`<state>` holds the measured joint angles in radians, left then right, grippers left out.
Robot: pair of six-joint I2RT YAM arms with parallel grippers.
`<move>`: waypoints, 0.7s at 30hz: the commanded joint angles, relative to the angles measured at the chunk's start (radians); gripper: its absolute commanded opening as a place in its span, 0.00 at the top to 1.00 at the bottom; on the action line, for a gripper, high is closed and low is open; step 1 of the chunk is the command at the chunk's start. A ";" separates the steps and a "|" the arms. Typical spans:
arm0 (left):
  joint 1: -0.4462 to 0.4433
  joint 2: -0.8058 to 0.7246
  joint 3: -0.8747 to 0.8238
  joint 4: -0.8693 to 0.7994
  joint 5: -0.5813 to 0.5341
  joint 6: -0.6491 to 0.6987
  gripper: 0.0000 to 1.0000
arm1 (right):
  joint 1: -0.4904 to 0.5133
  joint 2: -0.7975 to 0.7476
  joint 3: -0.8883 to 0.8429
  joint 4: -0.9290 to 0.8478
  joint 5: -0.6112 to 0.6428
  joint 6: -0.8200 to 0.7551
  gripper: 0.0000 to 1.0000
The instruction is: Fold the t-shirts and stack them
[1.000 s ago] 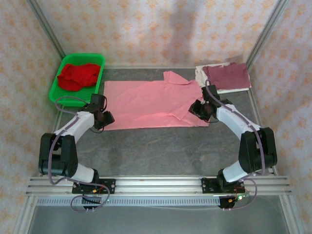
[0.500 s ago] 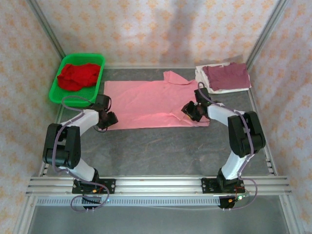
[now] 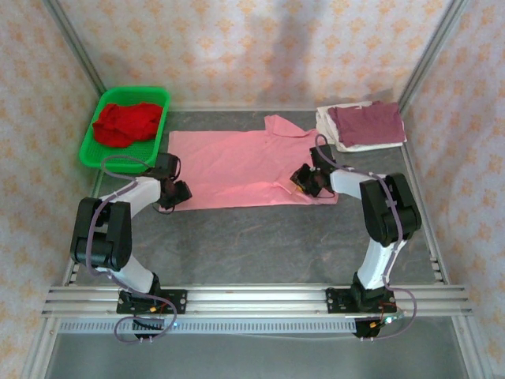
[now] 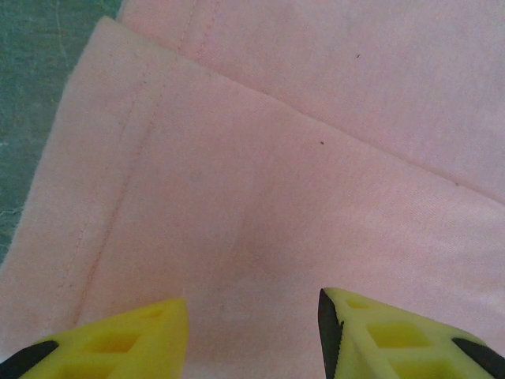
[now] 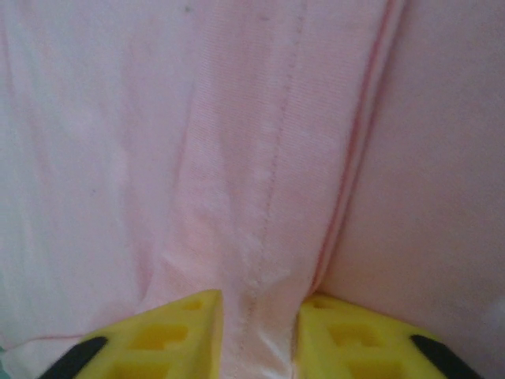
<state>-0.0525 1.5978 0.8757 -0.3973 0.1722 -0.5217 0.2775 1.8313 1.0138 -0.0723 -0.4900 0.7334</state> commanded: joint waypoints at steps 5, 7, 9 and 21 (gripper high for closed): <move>-0.003 0.001 -0.015 0.011 -0.013 0.015 0.52 | 0.006 0.012 0.033 0.055 0.036 0.039 0.85; -0.003 -0.001 -0.018 0.013 -0.014 0.016 0.52 | 0.008 0.013 0.046 0.055 0.039 0.041 0.89; -0.003 0.001 -0.018 0.013 -0.014 0.015 0.52 | 0.008 0.021 0.066 0.046 0.044 0.040 0.91; -0.003 0.012 0.002 0.002 -0.022 0.028 0.52 | 0.021 0.161 0.331 -0.060 0.052 0.021 0.83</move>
<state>-0.0525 1.5997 0.8677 -0.3923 0.1719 -0.5209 0.2901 1.9610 1.2705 -0.0856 -0.4633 0.7723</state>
